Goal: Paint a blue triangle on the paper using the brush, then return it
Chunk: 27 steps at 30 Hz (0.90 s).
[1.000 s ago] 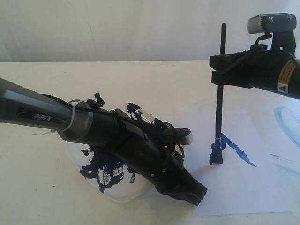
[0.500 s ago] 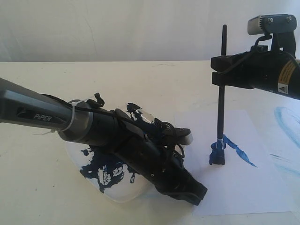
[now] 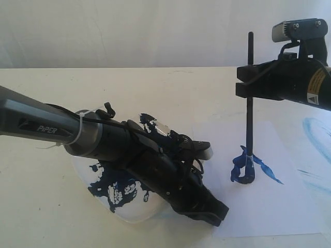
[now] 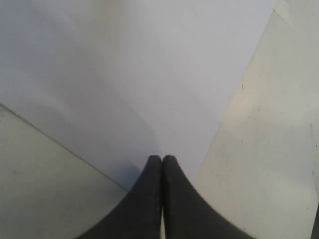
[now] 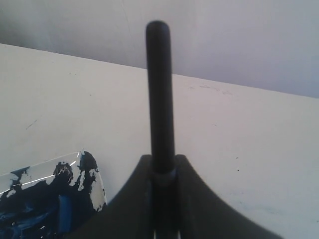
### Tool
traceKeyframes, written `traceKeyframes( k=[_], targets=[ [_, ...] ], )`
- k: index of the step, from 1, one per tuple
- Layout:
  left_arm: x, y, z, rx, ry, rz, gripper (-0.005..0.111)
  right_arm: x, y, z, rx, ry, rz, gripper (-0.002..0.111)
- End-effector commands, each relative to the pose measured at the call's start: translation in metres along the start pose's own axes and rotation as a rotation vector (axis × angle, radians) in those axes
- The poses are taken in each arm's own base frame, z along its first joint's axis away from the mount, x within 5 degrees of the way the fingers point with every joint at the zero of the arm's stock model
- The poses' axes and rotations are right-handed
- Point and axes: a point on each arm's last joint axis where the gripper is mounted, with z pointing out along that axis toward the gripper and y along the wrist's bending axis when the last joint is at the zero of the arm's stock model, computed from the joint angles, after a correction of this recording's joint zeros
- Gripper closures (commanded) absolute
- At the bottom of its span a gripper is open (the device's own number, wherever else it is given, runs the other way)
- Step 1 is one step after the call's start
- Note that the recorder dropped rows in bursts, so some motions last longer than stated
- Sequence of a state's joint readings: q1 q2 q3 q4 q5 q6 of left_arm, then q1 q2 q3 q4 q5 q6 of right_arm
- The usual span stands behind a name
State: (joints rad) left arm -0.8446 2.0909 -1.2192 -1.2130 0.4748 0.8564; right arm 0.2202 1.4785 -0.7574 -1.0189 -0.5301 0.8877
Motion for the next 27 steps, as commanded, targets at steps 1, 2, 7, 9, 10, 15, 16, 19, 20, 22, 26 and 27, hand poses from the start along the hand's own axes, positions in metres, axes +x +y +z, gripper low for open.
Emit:
traceKeyframes(
  k=[1, 2, 7, 9, 10, 15, 16, 19, 20, 22, 26, 27],
  targets=[
    [0.0105, 0.0048, 0.0092, 0.012, 0.049, -0.038, 0.107, 0.0034, -0.0028, -0.0004, 0.026, 0.029, -0.028, 0.108],
    [0.0105, 0.0048, 0.0092, 0.012, 0.049, -0.038, 0.107, 0.0038, -0.0033, -0.0004, 0.031, 0.033, -0.028, 0.108],
    [0.0105, 0.0048, 0.0092, 0.012, 0.049, -0.038, 0.107, 0.0049, -0.0048, -0.0005, 0.048, 0.045, -0.024, 0.108],
    [0.0105, 0.0048, 0.0092, 0.012, 0.049, -0.038, 0.107, 0.0050, -0.0049, -0.0005, 0.049, 0.046, -0.025, 0.108],
    [0.0105, 0.0048, 0.0092, 0.012, 0.049, -0.038, 0.107, 0.0048, -0.0055, -0.0005, 0.055, 0.049, -0.025, 0.108],
    [0.0105, 0.0048, 0.0092, 0.012, 0.049, -0.038, 0.107, 0.0049, -0.0082, -0.0030, 0.094, 0.070, -0.032, 0.108],
    [0.0105, 0.0048, 0.0092, 0.012, 0.049, -0.038, 0.107, 0.0037, -0.0078, -0.0039, 0.094, 0.066, -0.039, 0.108],
    [0.0103, 0.0052, 0.0092, 0.008, 0.046, -0.038, 0.107, 0.0019, -0.0095, -0.0077, 0.129, 0.079, -0.052, 0.108],
    [0.0102, 0.0054, 0.0092, 0.006, 0.045, -0.038, 0.107, 0.0021, -0.0104, -0.0084, 0.140, 0.086, -0.051, 0.108],
    [0.0102, 0.0054, 0.0092, 0.006, 0.045, -0.038, 0.107, 0.0025, -0.0108, -0.0085, 0.145, 0.091, -0.055, 0.108],
    [0.0102, 0.0054, 0.0092, 0.006, 0.045, -0.038, 0.107, 0.0030, -0.0114, -0.0086, 0.151, 0.097, -0.070, 0.108],
    [0.0102, 0.0054, 0.0092, 0.006, 0.045, -0.038, 0.107, 0.0030, -0.0114, -0.0086, 0.151, 0.097, -0.070, 0.108]
  ],
)
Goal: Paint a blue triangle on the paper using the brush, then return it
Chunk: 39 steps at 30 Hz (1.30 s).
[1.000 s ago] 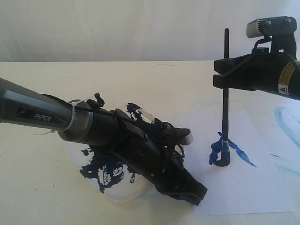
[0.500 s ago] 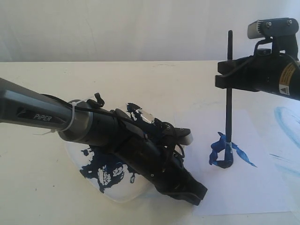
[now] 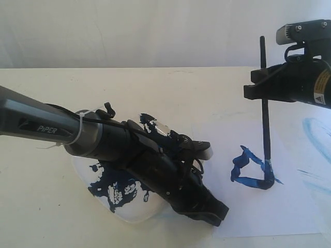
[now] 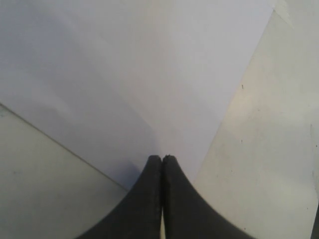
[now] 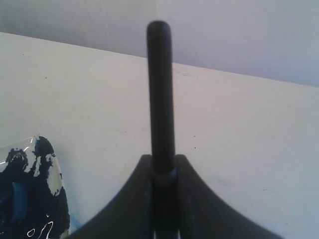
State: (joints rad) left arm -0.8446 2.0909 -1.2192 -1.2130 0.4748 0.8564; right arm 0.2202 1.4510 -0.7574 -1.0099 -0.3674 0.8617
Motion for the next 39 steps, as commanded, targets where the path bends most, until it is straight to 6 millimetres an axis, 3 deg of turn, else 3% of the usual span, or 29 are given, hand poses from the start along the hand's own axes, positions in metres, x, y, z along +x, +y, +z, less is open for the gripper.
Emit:
traceKeyframes(
  k=[1, 15, 39],
  targets=[
    [0.010, 0.005, 0.009, 0.006, 0.045, -0.038, 0.107, 0.001, -0.002, -0.002, 0.022, 0.019, -0.043, 0.108],
    [0.010, 0.005, 0.009, 0.006, 0.045, -0.038, 0.107, 0.003, -0.005, -0.002, 0.055, 0.043, -0.057, 0.108],
    [0.010, 0.005, 0.009, 0.008, 0.047, -0.035, 0.107, -0.012, -0.002, -0.015, 0.057, -0.022, -0.077, 0.108]
  ],
)
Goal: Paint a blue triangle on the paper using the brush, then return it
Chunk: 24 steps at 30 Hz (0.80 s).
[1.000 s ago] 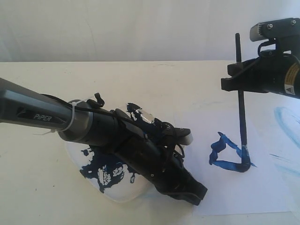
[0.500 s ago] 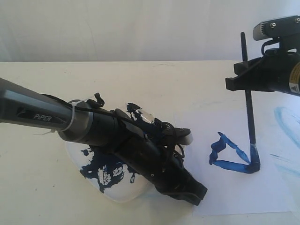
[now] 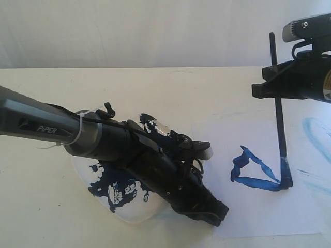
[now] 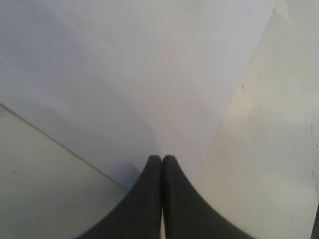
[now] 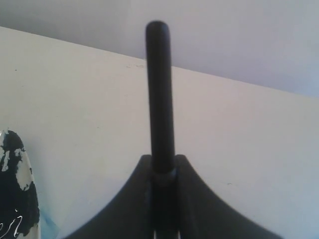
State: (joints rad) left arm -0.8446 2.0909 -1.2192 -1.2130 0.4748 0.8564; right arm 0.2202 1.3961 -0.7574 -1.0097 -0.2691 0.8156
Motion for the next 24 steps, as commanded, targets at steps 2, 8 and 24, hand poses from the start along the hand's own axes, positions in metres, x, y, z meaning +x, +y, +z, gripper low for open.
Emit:
traceKeyframes(
  k=[2, 8, 24],
  targets=[
    [0.010, 0.005, 0.009, 0.008, 0.047, -0.035, 0.107, -0.005, 0.002, -0.002, -0.029, -0.045, -0.014, 0.108],
    [0.010, 0.005, 0.009, 0.008, 0.047, -0.035, 0.107, -0.007, 0.001, -0.002, -0.012, -0.063, -0.013, 0.108],
    [0.011, 0.005, 0.009, 0.014, 0.050, -0.035, 0.107, -0.020, -0.007, 0.023, -0.011, -0.275, 0.174, 0.108]
  ],
)
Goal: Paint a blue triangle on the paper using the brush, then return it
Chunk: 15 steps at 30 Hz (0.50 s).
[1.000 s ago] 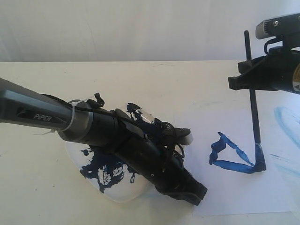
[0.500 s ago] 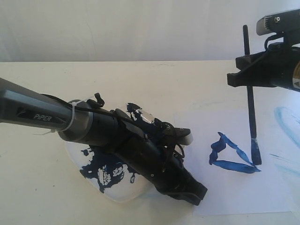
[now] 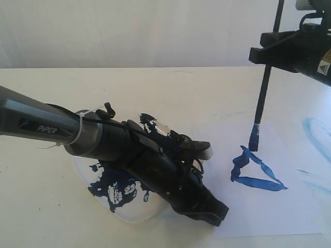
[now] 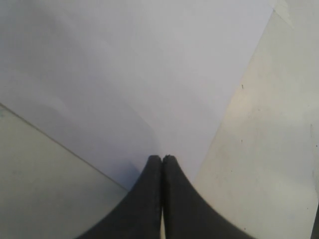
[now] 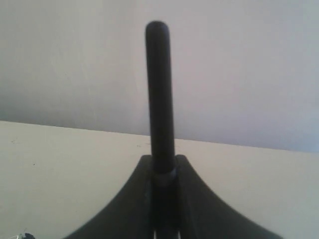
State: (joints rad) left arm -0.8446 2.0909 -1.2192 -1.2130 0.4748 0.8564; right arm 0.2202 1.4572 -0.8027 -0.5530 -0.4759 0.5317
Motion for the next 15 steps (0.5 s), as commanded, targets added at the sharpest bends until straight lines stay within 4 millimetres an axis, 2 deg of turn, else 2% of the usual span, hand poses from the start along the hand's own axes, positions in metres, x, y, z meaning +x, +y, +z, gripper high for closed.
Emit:
traceKeyframes(
  k=[1, 15],
  targets=[
    [0.011, 0.004, 0.009, 0.016, 0.052, -0.033, 0.107, 0.010, -0.003, 0.012, -0.010, -0.027, 0.018, 0.108],
    [0.010, 0.005, 0.009, 0.009, 0.049, -0.029, 0.107, 0.022, -0.009, 0.014, 0.046, 0.083, -0.005, 0.108]
  ],
)
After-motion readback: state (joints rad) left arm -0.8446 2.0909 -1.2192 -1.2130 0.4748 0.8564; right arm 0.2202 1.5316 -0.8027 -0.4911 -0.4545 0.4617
